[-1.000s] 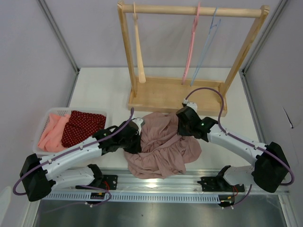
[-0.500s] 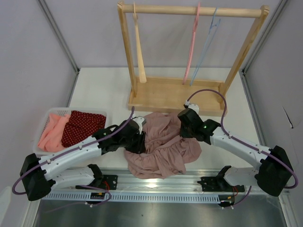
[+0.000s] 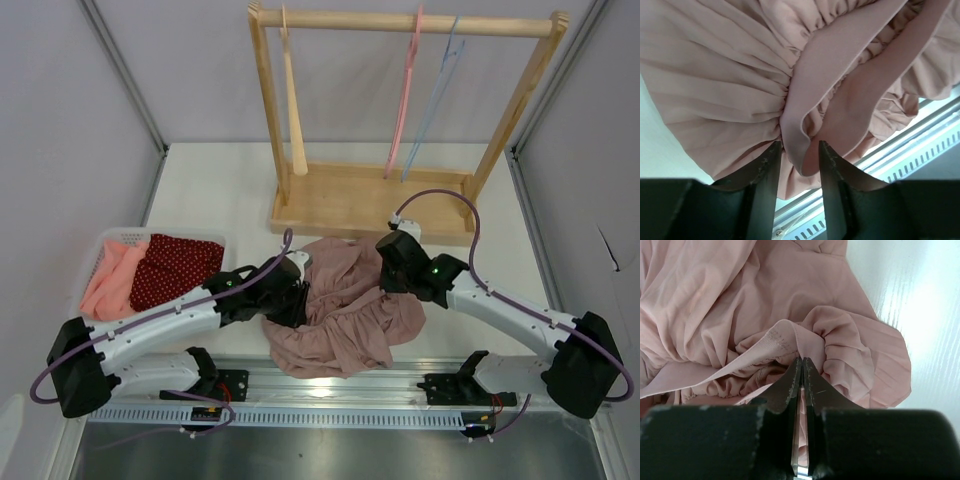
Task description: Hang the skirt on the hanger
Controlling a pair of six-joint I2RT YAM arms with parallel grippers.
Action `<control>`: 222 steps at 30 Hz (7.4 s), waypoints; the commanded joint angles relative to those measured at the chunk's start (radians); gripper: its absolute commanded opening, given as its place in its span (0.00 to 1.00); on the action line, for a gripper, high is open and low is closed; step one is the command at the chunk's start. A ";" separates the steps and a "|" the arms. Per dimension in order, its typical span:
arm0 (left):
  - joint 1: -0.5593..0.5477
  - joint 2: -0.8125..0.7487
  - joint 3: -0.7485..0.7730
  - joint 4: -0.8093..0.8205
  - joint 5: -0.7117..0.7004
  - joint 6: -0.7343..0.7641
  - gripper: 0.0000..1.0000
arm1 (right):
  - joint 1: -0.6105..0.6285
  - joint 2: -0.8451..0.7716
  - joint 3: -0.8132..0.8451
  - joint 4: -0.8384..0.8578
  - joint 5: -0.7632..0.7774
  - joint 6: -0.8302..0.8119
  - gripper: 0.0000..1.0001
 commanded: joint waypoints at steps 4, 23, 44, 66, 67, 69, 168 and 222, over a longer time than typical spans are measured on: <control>-0.014 0.002 0.035 -0.028 -0.078 -0.015 0.26 | 0.015 -0.053 -0.002 -0.025 0.022 0.019 0.03; 0.117 0.074 0.680 -0.251 -0.352 0.177 0.00 | -0.026 -0.065 0.490 -0.221 0.165 -0.177 0.00; 0.232 -0.062 0.191 0.045 -0.066 0.025 0.00 | -0.083 -0.312 0.040 -0.146 0.055 0.030 0.00; 0.157 -0.013 0.056 0.139 0.024 0.027 0.22 | 0.149 -0.271 -0.165 0.023 0.170 0.161 0.00; 0.157 -0.013 0.064 0.125 -0.011 0.031 0.21 | 0.147 -0.286 -0.157 0.015 0.185 0.158 0.00; 0.157 -0.014 0.085 0.099 -0.023 0.039 0.22 | 0.149 -0.307 -0.141 0.021 0.217 0.145 0.00; 0.301 0.644 1.544 0.130 -0.507 0.545 0.00 | 0.104 -0.274 -0.177 0.147 0.156 0.062 0.00; 0.473 0.211 0.871 0.444 0.012 0.406 0.00 | 0.084 -0.281 -0.182 0.112 0.148 0.052 0.00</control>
